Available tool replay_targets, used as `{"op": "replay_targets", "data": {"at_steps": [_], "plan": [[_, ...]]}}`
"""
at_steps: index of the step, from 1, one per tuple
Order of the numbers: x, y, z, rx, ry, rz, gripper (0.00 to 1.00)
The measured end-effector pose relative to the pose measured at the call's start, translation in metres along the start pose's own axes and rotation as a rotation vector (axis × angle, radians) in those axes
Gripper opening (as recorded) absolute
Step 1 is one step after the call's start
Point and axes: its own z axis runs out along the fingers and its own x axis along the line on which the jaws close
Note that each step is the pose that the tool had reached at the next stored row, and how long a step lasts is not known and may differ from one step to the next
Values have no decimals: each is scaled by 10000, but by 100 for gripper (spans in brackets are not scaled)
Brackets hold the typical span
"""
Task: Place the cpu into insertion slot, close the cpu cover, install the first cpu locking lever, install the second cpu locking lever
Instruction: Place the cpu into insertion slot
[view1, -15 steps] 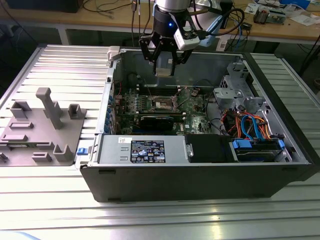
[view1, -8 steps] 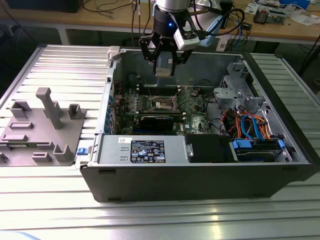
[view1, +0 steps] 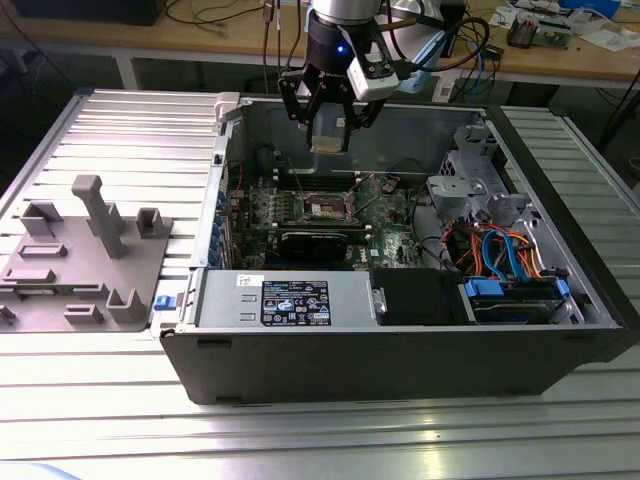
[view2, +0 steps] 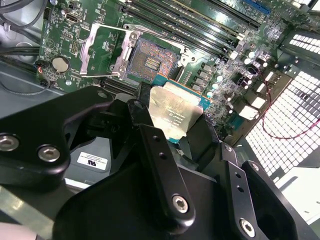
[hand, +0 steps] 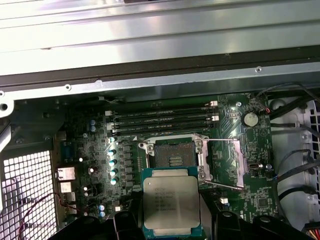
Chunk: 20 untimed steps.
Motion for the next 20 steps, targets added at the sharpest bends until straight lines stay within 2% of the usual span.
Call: {"op": "replay_targets", "data": {"at_steps": [20], "plan": [[0,0,0,-2,-1,123,54]]}}
